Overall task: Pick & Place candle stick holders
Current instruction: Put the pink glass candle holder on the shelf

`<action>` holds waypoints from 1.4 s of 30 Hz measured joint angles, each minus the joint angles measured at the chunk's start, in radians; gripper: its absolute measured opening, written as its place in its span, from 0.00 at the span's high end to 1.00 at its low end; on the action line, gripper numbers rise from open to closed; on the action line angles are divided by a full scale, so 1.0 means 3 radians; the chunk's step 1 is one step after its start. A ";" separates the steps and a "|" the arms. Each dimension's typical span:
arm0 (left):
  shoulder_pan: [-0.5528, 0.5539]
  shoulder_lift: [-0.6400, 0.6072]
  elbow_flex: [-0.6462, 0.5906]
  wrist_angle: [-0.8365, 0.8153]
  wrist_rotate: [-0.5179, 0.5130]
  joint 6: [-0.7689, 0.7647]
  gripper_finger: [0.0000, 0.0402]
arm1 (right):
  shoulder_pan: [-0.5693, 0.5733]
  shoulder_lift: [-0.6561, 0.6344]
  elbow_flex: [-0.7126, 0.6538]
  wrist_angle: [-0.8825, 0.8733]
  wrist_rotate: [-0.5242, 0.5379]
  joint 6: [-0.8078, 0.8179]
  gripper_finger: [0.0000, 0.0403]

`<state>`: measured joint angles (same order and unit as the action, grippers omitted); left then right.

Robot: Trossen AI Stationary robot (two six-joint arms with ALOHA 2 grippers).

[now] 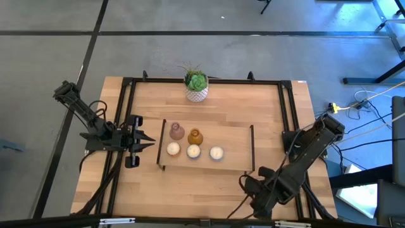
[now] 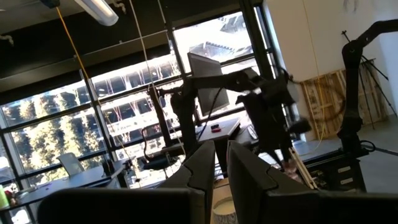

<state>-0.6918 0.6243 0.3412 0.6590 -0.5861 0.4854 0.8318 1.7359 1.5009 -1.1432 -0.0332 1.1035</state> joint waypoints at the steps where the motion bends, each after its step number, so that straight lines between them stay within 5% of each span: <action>1: 0.0000 0.0000 0.0000 0.0000 0.0000 0.0000 0.91 | -0.0005 0.0000 0.0105 -0.0032 0.0037 -0.0069 0.93; 13: -0.0001 0.0000 0.0000 -0.0010 0.0008 0.0024 0.91 | -0.0487 -0.0008 0.1420 -0.1212 0.0542 -0.0887 0.93; 21: -0.0001 0.0000 0.0000 -0.0013 0.0009 0.0024 0.91 | -0.1156 -0.0009 0.1879 -0.1426 0.0610 -0.1712 0.93; 34: 0.0000 0.0000 0.0000 -0.0015 0.0008 0.0030 0.91 | -0.2417 -0.0009 0.2027 -0.1365 0.0535 -0.2567 0.93; 42: -0.0001 0.0000 0.0000 -0.0014 0.0006 0.0060 0.91 | -0.2885 0.0180 0.2028 -0.1357 0.0266 -0.2214 0.93</action>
<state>-0.6922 0.6243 0.3412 0.6548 -0.5842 0.5034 -0.0337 1.7899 2.1094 -1.5503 0.0466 0.4394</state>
